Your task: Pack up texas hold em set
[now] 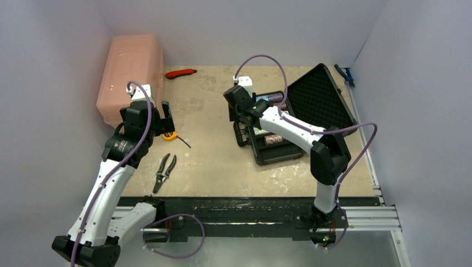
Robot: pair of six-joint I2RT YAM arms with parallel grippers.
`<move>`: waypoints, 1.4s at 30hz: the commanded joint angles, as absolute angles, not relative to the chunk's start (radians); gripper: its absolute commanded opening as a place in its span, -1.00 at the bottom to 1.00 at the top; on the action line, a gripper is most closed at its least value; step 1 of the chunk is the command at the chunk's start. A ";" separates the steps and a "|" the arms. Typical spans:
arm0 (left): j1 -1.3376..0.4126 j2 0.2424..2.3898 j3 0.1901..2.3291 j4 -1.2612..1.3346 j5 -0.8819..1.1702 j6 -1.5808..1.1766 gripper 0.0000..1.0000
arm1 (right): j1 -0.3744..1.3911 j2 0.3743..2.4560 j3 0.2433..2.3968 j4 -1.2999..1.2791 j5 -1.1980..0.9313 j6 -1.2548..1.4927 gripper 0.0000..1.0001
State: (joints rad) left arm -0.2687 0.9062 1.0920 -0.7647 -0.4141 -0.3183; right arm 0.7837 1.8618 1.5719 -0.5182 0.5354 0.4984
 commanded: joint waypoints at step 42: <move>-0.271 0.910 1.092 -0.731 -0.402 -0.300 0.95 | 0.649 1.793 1.322 -0.432 0.493 0.504 -1.00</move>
